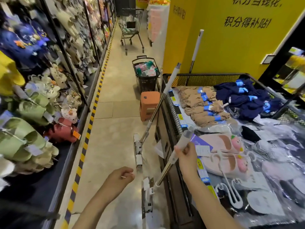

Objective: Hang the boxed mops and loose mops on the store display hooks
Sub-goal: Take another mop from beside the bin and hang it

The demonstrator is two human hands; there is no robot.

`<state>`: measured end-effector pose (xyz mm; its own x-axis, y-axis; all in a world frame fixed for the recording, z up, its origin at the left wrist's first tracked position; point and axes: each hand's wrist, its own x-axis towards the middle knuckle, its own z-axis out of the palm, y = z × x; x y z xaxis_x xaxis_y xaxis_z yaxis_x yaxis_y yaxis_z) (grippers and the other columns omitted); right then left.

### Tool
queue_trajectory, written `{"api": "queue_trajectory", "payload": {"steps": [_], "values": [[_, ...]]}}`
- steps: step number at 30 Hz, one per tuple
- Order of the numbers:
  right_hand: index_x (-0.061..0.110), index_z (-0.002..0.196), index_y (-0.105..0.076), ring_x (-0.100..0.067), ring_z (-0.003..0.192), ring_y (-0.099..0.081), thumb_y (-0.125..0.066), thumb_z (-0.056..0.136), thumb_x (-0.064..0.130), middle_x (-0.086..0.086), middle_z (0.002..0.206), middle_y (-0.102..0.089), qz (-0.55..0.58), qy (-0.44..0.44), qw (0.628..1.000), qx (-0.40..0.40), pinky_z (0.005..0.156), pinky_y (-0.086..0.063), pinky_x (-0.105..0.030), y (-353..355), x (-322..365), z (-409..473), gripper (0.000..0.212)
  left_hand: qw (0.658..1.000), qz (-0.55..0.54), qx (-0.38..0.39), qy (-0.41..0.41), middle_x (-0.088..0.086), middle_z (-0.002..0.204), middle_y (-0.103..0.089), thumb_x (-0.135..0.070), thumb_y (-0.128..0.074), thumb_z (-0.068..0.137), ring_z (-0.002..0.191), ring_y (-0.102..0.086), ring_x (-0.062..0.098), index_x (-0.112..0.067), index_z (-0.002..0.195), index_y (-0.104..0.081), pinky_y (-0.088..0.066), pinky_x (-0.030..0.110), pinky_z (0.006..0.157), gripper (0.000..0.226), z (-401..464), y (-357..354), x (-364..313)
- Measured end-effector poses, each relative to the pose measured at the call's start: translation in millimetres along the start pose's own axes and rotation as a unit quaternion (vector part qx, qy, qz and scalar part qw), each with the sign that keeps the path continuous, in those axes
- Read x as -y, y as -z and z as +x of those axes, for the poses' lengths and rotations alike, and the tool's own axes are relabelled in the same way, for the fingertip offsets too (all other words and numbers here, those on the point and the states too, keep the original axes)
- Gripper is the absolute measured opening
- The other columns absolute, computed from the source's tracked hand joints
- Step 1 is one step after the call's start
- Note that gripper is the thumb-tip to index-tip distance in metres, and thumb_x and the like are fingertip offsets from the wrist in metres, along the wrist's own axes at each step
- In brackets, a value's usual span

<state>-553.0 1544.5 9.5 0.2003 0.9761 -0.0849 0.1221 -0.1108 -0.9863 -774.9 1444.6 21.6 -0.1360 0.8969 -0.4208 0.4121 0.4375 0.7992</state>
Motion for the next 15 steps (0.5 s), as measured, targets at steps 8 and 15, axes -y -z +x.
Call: {"api": "queue_trajectory", "payload": {"steps": [8, 15], "values": [[0.014, 0.081, -0.051, 0.012, 0.060, -0.058, -0.071, 0.080, 0.002, 0.004, 0.074, -0.061, -0.010, 0.056, 0.994, 0.090, 0.054, -0.040, -0.002, -14, 20, -36, 0.023, 0.994, -0.030, -0.101, 0.024, 0.000, 0.109, -0.065, -0.019, -0.058, 0.093, 0.104, -0.058, 0.012, -0.014, 0.116, -0.062, -0.042, 0.018, 0.083, 0.024, -48, -8, 7], [0.010, 0.088, -0.056, -0.033, 0.090, -0.063, -0.074, 0.079, 0.011, -0.016, 0.091, -0.067, -0.008, 0.086, 0.968, 0.238, 0.080, -0.049, -0.050, -2, 33, -81, 0.019, 0.984, -0.031, -0.170, 0.042, 0.000, 0.109, -0.066, -0.023, -0.060, 0.091, 0.096, -0.059, 0.006, -0.016, 0.116, -0.062, -0.041, 0.006, 0.073, 0.026, -107, -45, 19]]}}
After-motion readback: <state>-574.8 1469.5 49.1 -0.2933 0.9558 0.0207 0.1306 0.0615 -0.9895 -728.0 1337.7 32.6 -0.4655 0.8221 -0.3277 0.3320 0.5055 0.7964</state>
